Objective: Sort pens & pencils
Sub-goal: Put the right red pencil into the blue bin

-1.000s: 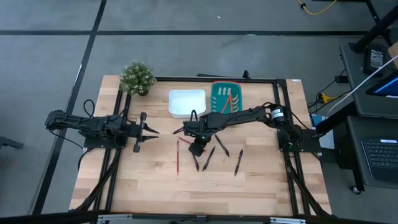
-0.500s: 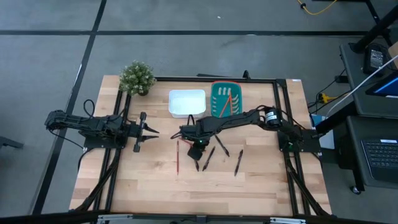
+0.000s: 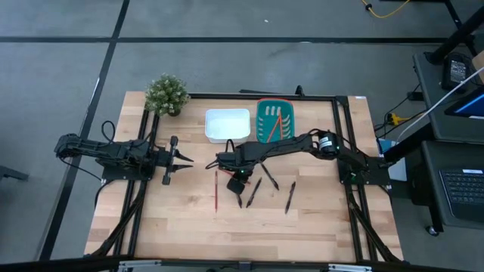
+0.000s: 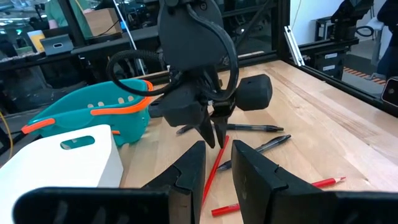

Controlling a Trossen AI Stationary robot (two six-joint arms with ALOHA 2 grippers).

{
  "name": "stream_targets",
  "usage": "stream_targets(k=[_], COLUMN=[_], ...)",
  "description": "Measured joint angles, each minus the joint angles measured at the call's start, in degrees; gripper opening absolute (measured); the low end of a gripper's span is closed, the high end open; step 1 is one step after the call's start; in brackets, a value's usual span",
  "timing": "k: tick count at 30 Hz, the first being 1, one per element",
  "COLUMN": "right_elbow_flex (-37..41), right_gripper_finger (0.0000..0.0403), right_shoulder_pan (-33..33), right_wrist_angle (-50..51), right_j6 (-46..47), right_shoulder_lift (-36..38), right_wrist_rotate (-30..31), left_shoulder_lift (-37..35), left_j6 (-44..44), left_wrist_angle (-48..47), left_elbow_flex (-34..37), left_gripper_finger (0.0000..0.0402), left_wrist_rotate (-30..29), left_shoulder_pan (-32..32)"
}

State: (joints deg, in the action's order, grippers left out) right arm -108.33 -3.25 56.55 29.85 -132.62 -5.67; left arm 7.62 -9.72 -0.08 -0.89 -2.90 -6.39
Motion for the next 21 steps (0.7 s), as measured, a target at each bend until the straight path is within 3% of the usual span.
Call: stream_targets(k=[21], right_elbow_flex=[0.0], right_gripper_finger=[0.0072], right_shoulder_pan=[-0.5], right_wrist_angle=[-2.4], right_j6=[0.1], right_shoulder_lift=[-0.1], right_wrist_rotate=[0.9], left_shoulder_lift=[0.0], left_j6=[0.1], left_wrist_angle=[0.0], left_elbow_flex=[0.0], left_gripper_finger=[0.0072], left_wrist_rotate=[0.0], left_shoulder_pan=[0.0])
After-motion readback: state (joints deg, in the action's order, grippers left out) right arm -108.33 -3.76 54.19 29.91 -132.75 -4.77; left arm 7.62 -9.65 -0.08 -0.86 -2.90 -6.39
